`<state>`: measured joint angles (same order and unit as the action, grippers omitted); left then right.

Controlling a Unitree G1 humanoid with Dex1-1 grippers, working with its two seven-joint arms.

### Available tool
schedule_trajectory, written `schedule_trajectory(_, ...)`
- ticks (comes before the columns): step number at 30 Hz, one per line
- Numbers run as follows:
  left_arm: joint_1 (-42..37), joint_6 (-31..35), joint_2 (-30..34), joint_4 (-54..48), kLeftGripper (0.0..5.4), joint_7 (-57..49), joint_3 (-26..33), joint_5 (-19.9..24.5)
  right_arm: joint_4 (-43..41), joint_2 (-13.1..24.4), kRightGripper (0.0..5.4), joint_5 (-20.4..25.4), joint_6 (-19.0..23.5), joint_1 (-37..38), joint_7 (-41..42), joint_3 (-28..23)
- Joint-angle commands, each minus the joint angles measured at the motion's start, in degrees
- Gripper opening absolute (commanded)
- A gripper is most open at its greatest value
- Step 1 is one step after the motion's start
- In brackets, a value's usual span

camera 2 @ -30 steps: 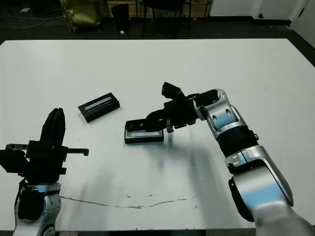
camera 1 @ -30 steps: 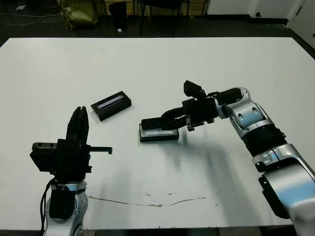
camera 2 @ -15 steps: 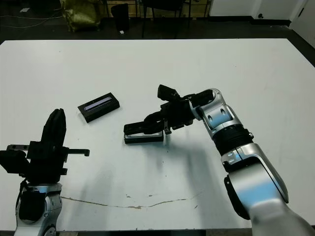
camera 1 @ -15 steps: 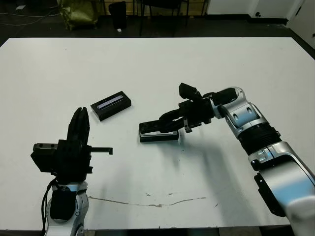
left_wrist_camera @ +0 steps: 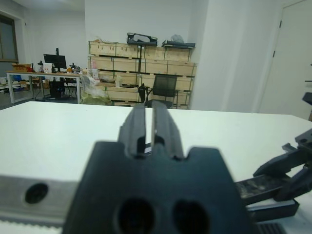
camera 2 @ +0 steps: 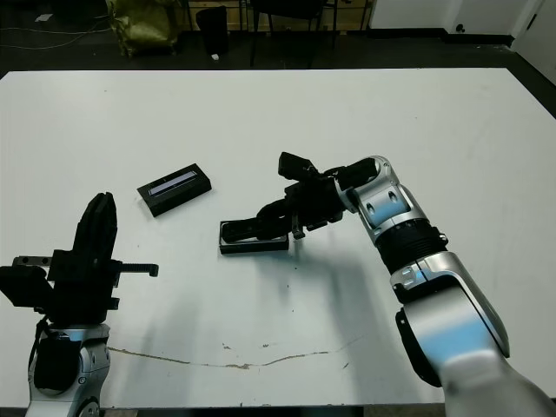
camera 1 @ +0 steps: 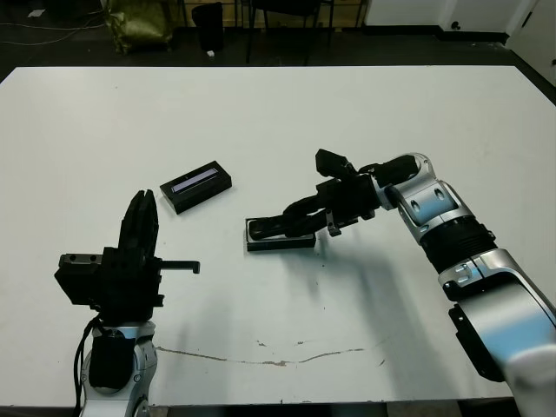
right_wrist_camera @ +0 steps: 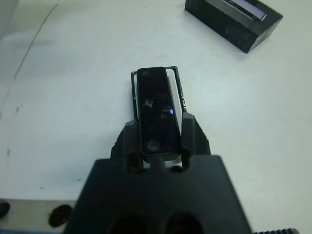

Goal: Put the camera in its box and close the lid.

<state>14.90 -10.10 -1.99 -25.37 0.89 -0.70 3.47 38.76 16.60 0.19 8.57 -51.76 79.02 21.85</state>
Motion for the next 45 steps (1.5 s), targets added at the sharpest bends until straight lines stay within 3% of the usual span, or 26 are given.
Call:
schedule_trajectory(1, 0.5, 0.29, 0.28, 1.23, 0.0, 0.26, 0.03, 0.15, 0.85, 0.8, 0.46, -0.55, -1.57, -0.26, 0.31, -0.27)
schedule_trajectory(27, 1.04, 0.74, -0.19, 0.69, 0.0, -0.16, -0.02, -0.28, 1.34, -0.08, 0.46, -4.21, -0.94, -0.32, 0.28, 1.52)
schedule_trajectory(31, 0.95, 0.47, -0.11, 0.99, 0.0, 0.14, 0.0, -0.03, 1.34, -0.69, 0.46, -4.74, -3.02, 0.47, -0.33, 1.97)
schedule_trajectory(36, 1.0, 0.55, -0.16, 0.99, 0.0, 0.08, 0.0, -0.01, 1.23, -1.41, 0.46, -4.83, -1.31, 0.65, -0.32, 2.51)
schedule_trajectory(40, 0.96, 0.79, -0.14, 0.95, 0.0, 0.0, 0.0, -0.15, -0.25, -1.92, 0.46, -5.03, 2.61, 0.84, -0.77, 3.09)
schedule_trajectory(45, 0.97, 0.28, 0.0, 1.11, 0.0, 0.2, -0.06, -0.28, -1.81, -2.41, 0.46, -4.81, 2.27, 1.83, -1.5, 3.49)
